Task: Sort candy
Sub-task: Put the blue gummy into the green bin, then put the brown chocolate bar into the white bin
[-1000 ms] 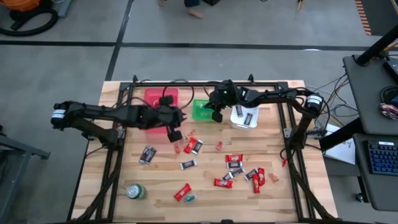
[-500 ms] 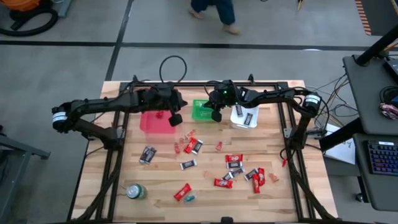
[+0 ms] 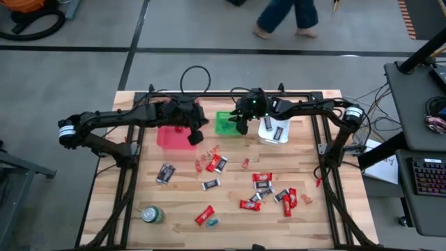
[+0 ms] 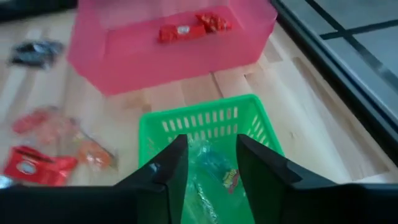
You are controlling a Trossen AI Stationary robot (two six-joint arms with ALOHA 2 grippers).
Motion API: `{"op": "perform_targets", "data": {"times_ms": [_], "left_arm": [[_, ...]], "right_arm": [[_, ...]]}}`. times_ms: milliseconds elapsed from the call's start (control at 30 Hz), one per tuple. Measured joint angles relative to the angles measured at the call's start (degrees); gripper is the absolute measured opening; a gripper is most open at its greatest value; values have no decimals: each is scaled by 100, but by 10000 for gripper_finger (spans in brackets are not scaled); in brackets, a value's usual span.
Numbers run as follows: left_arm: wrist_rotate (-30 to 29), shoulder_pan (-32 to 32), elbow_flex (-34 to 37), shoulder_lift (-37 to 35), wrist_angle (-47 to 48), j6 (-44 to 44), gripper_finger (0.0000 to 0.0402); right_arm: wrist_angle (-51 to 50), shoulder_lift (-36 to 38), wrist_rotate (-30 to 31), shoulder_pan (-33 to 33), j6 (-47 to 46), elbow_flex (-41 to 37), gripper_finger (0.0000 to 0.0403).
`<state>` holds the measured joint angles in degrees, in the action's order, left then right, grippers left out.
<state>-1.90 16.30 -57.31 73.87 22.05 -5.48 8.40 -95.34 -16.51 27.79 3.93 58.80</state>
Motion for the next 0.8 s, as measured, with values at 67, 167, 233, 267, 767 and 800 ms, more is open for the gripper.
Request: {"op": "perform_targets", "data": {"times_ms": [67,167,233,267,767,800], "left_arm": [[118,-45,-105,0,309,24,25],[127,-134,-213,-4,773,282,47],[117,-216,-272,-2,1162,538,65],[119,-269,-296,-2,1310,683,75],[305,-1434,-300,577,3986,4259,185],[303,-1505,-300,640,4094,4479,185]], "right_arm": [[-361,252,-1,-11,-90,7,140],[-1017,649,1,-82,-305,7,143],[-1428,929,-7,-148,-489,7,142],[-1619,1061,-4,-194,-610,7,140],[-2670,2152,-3,-1115,-689,5,127],[-2661,2151,-1,-1137,-687,5,127]]}}
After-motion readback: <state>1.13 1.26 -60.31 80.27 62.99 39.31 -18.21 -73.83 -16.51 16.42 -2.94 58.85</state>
